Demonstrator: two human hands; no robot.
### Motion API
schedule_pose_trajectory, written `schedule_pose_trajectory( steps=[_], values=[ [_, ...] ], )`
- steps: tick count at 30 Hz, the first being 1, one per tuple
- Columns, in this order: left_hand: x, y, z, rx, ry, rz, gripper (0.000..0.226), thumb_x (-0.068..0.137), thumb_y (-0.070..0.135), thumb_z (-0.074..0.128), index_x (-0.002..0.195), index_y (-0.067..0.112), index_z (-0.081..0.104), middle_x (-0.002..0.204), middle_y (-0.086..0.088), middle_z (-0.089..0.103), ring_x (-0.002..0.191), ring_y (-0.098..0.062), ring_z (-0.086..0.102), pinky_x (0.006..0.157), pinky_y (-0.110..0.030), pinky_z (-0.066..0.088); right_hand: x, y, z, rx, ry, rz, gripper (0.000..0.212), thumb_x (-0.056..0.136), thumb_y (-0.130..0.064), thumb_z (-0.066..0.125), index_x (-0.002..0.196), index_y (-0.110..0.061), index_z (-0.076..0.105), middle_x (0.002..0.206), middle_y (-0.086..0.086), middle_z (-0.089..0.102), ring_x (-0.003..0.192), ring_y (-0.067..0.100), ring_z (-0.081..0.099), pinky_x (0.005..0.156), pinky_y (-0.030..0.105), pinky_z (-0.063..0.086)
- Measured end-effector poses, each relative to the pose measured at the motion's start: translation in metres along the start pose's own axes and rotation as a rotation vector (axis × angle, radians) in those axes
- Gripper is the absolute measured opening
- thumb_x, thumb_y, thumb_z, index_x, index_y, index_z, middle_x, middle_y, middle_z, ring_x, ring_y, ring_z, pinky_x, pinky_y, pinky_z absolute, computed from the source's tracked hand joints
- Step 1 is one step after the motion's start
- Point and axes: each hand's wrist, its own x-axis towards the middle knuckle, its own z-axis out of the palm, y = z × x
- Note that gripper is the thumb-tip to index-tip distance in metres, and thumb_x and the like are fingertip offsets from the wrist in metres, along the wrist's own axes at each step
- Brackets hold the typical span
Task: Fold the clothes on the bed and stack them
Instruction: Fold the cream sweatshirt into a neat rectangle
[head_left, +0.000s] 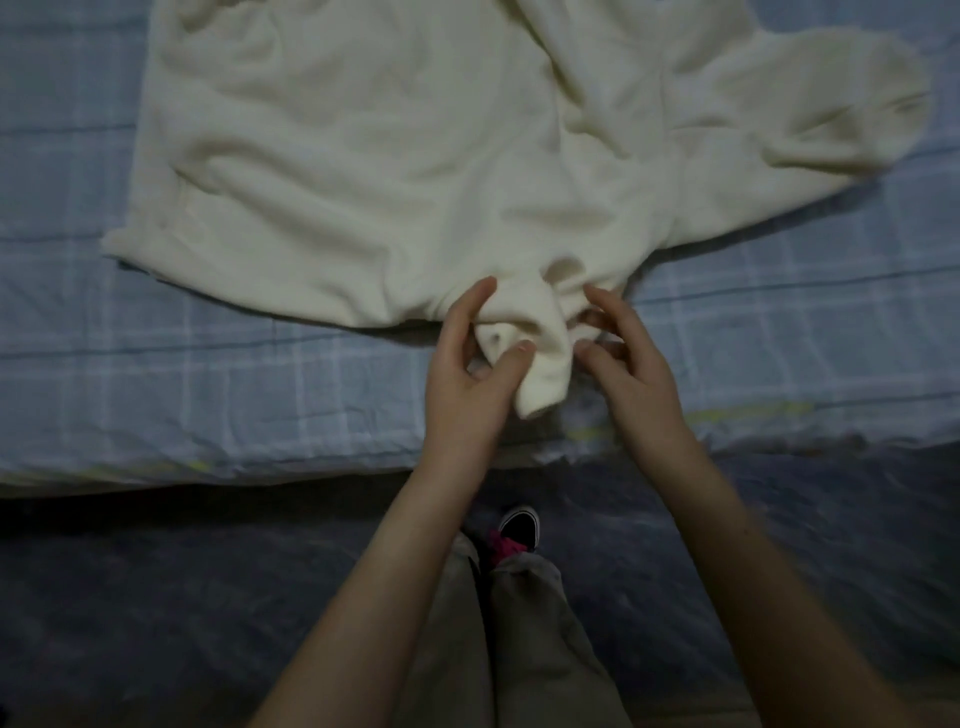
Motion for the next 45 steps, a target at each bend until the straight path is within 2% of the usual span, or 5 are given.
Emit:
schedule_pose_trajectory(
  steps=[8,16,29,39,45],
  values=[
    [-0.003,0.001,-0.027,-0.276,-0.111,-0.211,0.050,0.095,0.002,0.053,0.136,0.030,0.050,0.128,-0.008,0.066,0.113,-0.024,0.063,0.093,-0.033,0.052,0.022,-0.006,0.005,-0.340,0.083,-0.110,0.064,0.088,-0.043,0.057,0.148,-0.045,0.033,0.144,0.009,0.043,0.134,0.021,0.042,0.113,0.038,0.035],
    [-0.008,0.003,-0.040,0.034,-0.104,-0.144,0.035,0.102,0.023,0.047,0.129,0.045,0.046,0.140,0.007,0.053,0.127,-0.012,0.054,0.109,-0.037,0.043,0.020,-0.013,-0.006,-0.261,-0.093,-0.145,0.034,0.091,-0.006,0.062,0.118,-0.025,0.067,0.052,-0.016,0.039,0.054,0.000,0.041,0.061,0.016,0.038],
    [-0.050,0.003,-0.075,0.499,0.004,0.074,0.046,0.082,0.039,0.074,0.122,0.049,0.054,0.103,0.023,0.069,0.092,0.006,0.065,0.071,-0.012,0.051,-0.070,-0.003,-0.008,-0.089,-0.268,0.099,0.066,0.094,-0.016,0.062,0.140,-0.058,0.039,0.055,0.003,0.047,0.059,0.007,0.050,0.064,0.014,0.044],
    [-0.094,-0.002,-0.053,0.605,-0.300,0.085,0.057,0.088,0.059,0.050,0.141,0.045,0.034,0.118,0.013,0.067,0.101,-0.001,0.065,0.081,-0.029,0.056,-0.060,-0.017,0.036,0.106,-0.250,0.070,0.075,0.094,-0.020,0.067,0.152,-0.042,0.027,0.151,0.002,0.047,0.129,0.011,0.054,0.100,0.026,0.051],
    [-0.062,-0.011,-0.077,0.198,0.152,-0.062,0.026,0.090,0.029,0.059,0.114,0.034,0.053,0.101,0.008,0.065,0.093,-0.012,0.065,0.083,-0.037,0.055,-0.048,-0.025,0.020,0.258,-0.280,0.051,0.079,0.095,0.011,0.049,0.150,-0.043,0.029,0.153,0.009,0.043,0.133,0.021,0.053,0.103,0.034,0.050]
  ],
)
